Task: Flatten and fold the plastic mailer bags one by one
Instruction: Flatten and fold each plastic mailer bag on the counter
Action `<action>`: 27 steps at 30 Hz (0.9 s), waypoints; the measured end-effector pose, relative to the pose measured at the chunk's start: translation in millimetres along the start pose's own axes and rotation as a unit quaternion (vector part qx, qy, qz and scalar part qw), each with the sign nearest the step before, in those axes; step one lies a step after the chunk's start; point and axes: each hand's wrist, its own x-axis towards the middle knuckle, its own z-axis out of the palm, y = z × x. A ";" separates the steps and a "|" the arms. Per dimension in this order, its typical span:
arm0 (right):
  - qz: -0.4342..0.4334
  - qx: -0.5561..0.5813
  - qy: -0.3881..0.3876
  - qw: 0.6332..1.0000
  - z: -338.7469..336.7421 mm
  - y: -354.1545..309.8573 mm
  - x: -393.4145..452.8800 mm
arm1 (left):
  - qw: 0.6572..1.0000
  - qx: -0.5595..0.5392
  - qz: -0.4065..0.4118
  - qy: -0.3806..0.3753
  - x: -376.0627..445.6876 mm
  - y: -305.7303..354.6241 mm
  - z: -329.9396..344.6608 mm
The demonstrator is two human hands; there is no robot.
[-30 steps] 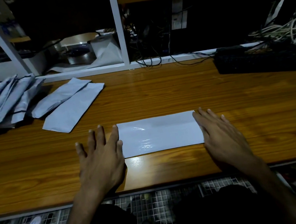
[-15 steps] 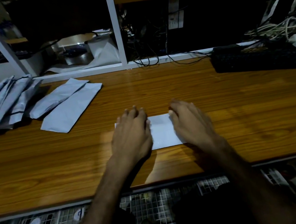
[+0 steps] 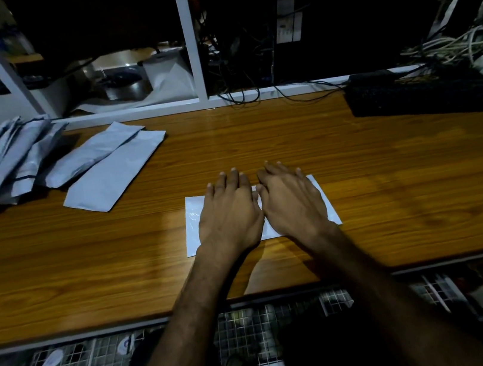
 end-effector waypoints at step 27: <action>0.056 0.029 0.033 0.997 -4.0 35.4 -8.0 | 0.997 0.034 -0.066 -0.002 -14.5 -47.9 -7.2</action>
